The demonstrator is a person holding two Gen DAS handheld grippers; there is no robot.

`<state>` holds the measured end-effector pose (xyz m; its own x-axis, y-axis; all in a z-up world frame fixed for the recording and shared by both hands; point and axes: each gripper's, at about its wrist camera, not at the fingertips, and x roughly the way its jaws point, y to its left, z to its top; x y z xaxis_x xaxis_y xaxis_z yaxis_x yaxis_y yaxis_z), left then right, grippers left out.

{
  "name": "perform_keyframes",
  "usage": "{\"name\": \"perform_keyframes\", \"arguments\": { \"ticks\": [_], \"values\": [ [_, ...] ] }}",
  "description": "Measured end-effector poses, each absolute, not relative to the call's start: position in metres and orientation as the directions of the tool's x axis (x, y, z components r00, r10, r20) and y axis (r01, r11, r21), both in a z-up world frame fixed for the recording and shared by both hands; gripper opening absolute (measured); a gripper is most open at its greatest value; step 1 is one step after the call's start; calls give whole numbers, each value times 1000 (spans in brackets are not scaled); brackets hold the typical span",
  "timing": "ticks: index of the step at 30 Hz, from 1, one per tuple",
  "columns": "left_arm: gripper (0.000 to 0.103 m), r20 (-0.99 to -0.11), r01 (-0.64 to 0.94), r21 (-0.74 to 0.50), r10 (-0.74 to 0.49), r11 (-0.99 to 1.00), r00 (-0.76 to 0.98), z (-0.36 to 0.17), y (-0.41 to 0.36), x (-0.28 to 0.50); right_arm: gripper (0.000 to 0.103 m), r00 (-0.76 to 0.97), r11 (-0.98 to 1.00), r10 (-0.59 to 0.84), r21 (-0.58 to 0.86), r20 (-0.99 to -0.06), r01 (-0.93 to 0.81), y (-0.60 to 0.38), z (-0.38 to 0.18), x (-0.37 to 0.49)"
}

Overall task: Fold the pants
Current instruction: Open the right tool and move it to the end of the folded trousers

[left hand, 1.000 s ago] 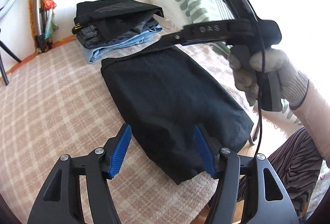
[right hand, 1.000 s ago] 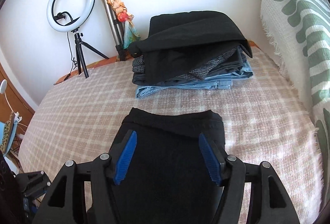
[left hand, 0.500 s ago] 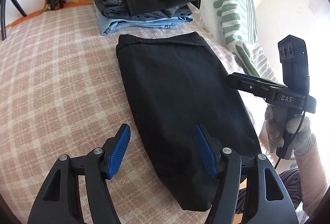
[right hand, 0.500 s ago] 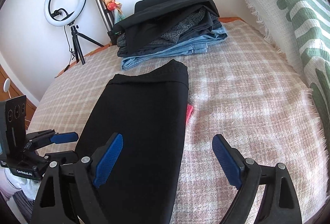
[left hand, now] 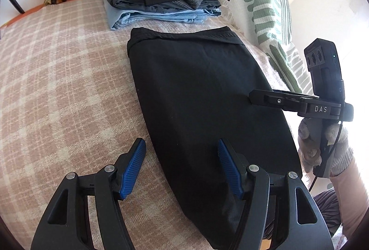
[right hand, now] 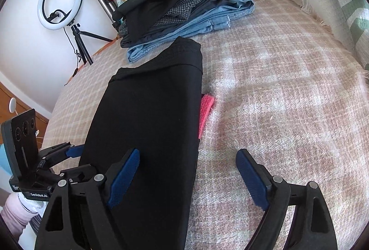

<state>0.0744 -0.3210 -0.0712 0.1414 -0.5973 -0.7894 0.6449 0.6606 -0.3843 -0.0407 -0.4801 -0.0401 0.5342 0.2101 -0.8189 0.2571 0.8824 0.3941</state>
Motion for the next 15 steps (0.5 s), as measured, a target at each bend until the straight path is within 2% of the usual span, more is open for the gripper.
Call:
{"name": "perform_keyframes", "arguments": {
  "ticks": [5, 7, 15],
  "values": [
    [62, -772, 637, -418, -623, 647, 126, -72, -321, 76, 84, 554, 872, 247, 432, -795, 232, -483, -41, -43],
    [61, -765, 638, -428, -632, 640, 121, -72, -322, 76, 68, 557, 846, 305, 488, -772, 214, -485, -44, -44],
    [58, -758, 670, -422, -644, 610, 109, -72, -335, 73, 62, 588, 790, 384, 583, -712, 190, -479, -52, -41]
  ]
}}
